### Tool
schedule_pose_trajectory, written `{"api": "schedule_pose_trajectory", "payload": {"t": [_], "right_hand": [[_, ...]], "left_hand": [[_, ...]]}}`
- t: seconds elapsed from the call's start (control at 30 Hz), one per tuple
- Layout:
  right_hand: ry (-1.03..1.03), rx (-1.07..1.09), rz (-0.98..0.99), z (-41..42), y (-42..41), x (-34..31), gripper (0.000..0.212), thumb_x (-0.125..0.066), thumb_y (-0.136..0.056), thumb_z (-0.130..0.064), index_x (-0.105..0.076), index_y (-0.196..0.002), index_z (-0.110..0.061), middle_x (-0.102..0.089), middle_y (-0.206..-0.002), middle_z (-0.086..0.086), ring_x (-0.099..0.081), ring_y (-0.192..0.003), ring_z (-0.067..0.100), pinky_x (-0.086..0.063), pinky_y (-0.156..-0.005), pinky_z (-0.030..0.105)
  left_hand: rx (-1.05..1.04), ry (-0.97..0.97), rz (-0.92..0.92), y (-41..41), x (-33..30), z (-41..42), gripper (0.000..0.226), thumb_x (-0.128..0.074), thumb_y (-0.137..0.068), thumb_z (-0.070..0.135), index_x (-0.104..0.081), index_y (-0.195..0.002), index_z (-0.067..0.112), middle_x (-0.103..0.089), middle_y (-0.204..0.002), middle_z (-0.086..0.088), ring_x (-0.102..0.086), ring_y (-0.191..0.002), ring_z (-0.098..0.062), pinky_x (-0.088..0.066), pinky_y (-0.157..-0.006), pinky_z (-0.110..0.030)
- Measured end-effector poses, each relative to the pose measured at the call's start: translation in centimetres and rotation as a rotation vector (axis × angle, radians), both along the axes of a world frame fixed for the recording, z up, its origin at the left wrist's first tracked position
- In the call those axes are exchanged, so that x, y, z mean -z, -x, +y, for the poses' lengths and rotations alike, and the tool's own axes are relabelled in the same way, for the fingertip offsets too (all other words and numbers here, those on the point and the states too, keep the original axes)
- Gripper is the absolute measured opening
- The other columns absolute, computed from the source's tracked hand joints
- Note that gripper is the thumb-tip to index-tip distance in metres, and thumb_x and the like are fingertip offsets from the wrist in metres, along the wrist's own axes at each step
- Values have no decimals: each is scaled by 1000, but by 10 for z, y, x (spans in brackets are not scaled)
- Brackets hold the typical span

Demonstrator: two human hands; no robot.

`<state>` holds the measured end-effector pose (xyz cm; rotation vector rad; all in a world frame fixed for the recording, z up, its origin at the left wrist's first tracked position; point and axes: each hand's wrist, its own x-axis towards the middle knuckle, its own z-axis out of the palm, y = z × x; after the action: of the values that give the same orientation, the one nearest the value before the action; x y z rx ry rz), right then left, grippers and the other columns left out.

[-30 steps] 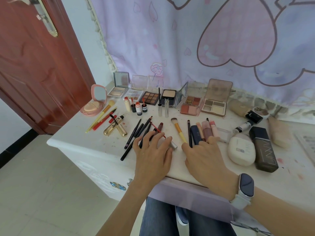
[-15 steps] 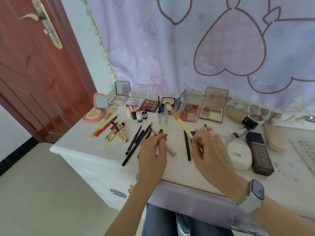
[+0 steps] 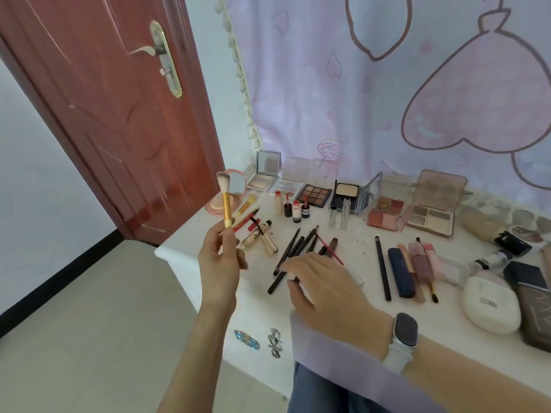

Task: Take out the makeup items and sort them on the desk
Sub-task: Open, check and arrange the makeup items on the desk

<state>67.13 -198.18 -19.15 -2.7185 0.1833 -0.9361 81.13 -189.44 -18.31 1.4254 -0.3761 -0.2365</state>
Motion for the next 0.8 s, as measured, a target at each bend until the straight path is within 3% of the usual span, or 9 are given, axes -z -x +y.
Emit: {"api": "schedule_pose_trajectory", "payload": {"t": [0.07, 0.13, 0.23, 0.37, 0.47, 0.53, 0.7, 0.8], "right_hand": [[125, -63, 98, 7, -15, 13, 28, -60, -80, -14, -66, -106, -6, -68, -107, 6, -65, -99, 20, -53, -87, 32], [253, -116, 284, 14, -28, 27, 42, -70, -72, -25, -66, -112, -12, -65, -117, 4, -61, -109, 17, -47, -95, 30], [484, -148, 495, 28, -46, 42, 49, -63, -75, -42, -62, -119, -19, -59, -128, -1, -53, -121, 14, -40, -102, 27], [510, -44, 512, 37, -69, 39, 49, -50, -84, -37, -55, -127, -12, -53, -134, 7, -48, -126, 22, -36, -108, 35], [423, -68, 565, 35, -89, 37, 58, -34, -96, -33, -22, -143, 0, -22, -151, 19, -20, -140, 31, -10, -116, 40], [369, -66, 597, 32, -96, 37, 61, -31, -98, -34, -11, -144, 2, -11, -153, 22, -10, -141, 33, -2, -116, 41], [298, -104, 631, 27, -100, 38, 63, -31, -98, -35, -10, -144, 1, -9, -154, 20, -9, -142, 31, -7, -116, 39], [296, -121, 649, 24, -100, 38, 63, -31, -98, -36, -9, -145, 0, -9, -154, 18, -9, -143, 29, -8, -116, 38]], "left_hand": [[-131, -281, -186, -28, 15, 14, 27, -43, -96, 15, -59, -117, 15, -55, -79, 4, -46, -60, -12, -40, -61, -28], [-144, -494, -308, -51, 27, 26, 35, -40, -94, 7, -56, -126, 13, -58, -94, -9, -52, -69, -22, -42, -65, -31], [-145, -663, -415, -75, 37, 38, 39, -40, -92, 2, -54, -128, 11, -57, -107, -19, -57, -82, -36, -47, -76, -38], [-177, -676, -452, -96, 43, 43, 29, -45, -93, 7, -60, -118, 10, -61, -113, -9, -54, -78, -20, -42, -76, -26], [-164, -684, -446, -108, 46, 43, 27, -47, -92, 6, -61, -115, 11, -63, -112, -8, -53, -77, -18, -40, -74, -23], [-149, -681, -449, -111, 48, 41, 28, -47, -92, 5, -61, -115, 11, -63, -112, -7, -52, -77, -16, -39, -74, -21], [-123, -650, -523, -112, 51, 31, 25, -50, -92, 5, -63, -112, 8, -64, -111, -5, -52, -81, -11, -33, -71, -6], [-118, -655, -537, -112, 50, 21, 22, -50, -90, 5, -65, -106, 7, -67, -105, -5, -55, -83, -12, -36, -73, -10]]}}
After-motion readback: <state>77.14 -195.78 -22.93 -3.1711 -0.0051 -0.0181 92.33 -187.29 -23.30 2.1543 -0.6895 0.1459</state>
